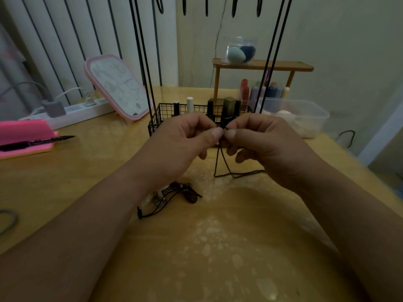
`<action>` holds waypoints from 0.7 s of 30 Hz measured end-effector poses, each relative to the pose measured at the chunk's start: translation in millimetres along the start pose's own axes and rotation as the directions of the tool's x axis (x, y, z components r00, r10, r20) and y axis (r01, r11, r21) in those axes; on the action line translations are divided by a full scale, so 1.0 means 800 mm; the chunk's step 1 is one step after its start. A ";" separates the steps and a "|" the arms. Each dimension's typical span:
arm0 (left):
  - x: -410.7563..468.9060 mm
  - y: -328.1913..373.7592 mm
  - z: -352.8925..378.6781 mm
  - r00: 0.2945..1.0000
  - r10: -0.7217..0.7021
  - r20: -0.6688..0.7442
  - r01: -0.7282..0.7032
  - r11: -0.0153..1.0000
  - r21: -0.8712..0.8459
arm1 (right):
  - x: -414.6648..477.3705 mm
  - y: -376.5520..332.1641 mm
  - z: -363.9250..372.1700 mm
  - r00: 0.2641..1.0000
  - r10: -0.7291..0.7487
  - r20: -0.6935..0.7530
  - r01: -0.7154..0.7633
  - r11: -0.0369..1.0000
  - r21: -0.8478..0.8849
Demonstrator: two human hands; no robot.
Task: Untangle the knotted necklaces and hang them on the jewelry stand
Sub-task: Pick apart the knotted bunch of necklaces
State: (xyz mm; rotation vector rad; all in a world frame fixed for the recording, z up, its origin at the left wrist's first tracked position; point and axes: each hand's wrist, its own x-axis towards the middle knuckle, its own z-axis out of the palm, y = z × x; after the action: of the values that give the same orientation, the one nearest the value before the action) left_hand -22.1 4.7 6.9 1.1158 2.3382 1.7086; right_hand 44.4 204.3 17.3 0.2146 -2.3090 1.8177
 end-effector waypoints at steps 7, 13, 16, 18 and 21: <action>0.002 -0.001 -0.002 0.994 -0.097 -0.055 0.087 0.983 -0.161 | -0.001 0.001 0.005 1.000 0.030 -0.004 -0.030 0.999 -0.025; 0.006 -0.005 -0.002 0.981 -0.192 -0.025 0.177 0.942 -0.286 | 0.003 0.002 0.002 0.994 0.109 0.005 -0.106 0.953 0.283; 0.007 -0.005 -0.003 0.979 -0.204 -0.012 0.188 0.921 -0.341 | 0.003 0.003 0.000 0.994 0.107 0.025 -0.106 0.872 0.477; 0.006 -0.004 -0.003 0.982 -0.190 0.006 0.181 0.922 -0.343 | 0.003 0.003 -0.002 0.995 0.099 0.031 -0.098 0.796 0.598; 0.006 -0.004 -0.003 0.981 -0.195 -0.010 0.180 0.922 -0.343 | 0.004 0.003 -0.007 0.995 0.088 0.051 -0.097 0.672 0.734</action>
State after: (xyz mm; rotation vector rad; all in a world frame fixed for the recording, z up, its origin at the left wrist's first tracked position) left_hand -28.4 5.5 7.1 0.7757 1.9839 1.9783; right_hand 41.0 209.9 17.4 0.2147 -1.4555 2.7202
